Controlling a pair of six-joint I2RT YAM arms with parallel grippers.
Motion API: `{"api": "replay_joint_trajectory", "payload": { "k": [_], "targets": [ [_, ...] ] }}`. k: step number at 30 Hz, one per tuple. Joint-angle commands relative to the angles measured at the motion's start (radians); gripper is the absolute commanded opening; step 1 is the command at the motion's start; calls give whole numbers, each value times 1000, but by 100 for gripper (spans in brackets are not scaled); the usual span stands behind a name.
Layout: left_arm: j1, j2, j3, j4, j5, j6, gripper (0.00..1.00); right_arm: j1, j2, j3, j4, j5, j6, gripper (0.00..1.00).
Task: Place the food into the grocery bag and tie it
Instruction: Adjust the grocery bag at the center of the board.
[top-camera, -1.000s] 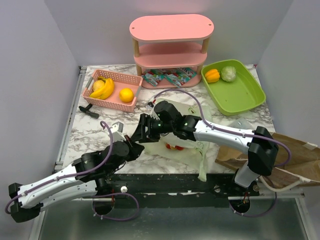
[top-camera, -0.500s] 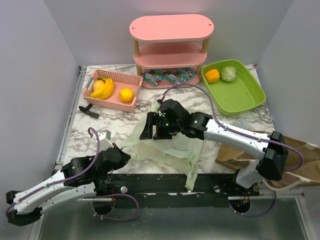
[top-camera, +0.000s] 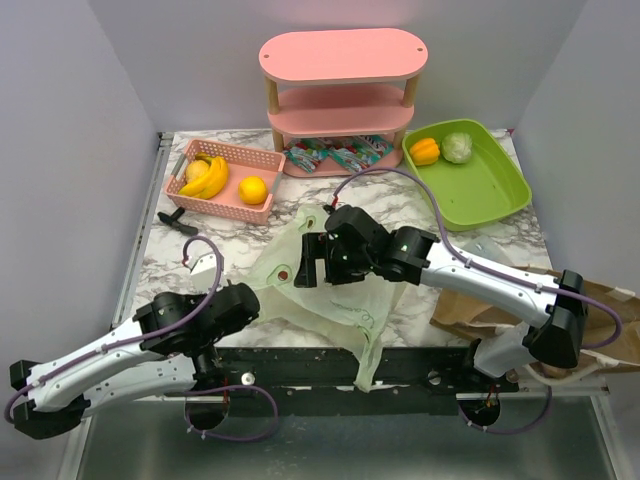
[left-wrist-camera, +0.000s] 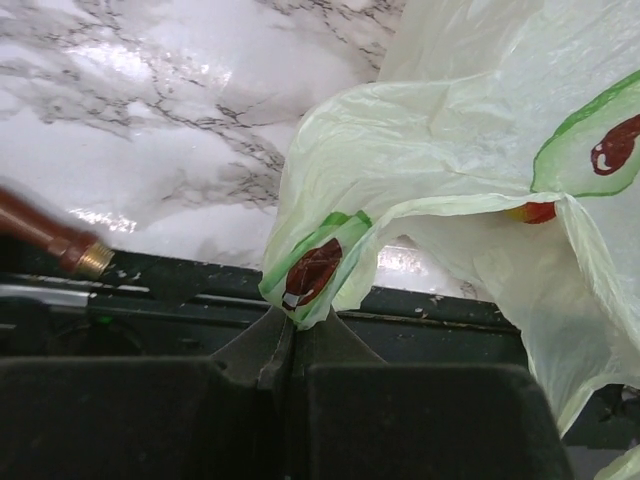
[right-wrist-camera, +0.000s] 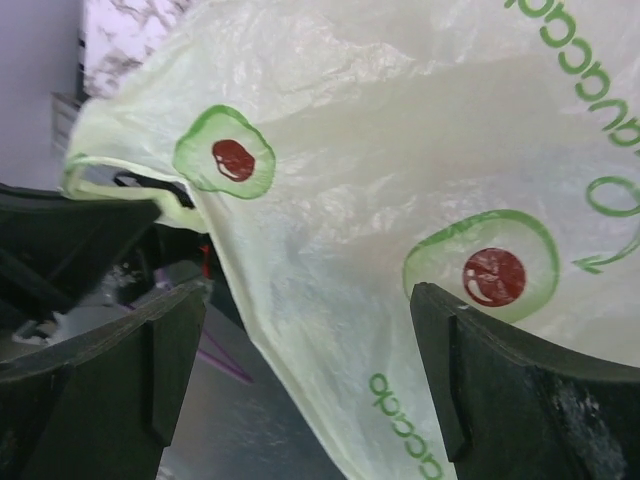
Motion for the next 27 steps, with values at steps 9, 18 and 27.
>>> {"api": "replay_joint_trajectory", "payload": {
  "k": [9, 18, 27],
  "targets": [
    [-2, 141, 185, -160, -58, 166, 0, 186, 9, 103, -142, 248, -364, 100],
    [-3, 96, 171, -144, -60, 178, 0, 267, 100, 119, -142, 306, -423, 100],
    [-2, 67, 167, -126, -63, 189, 0, 281, 222, 209, -253, 511, -388, 76]
  ]
}}
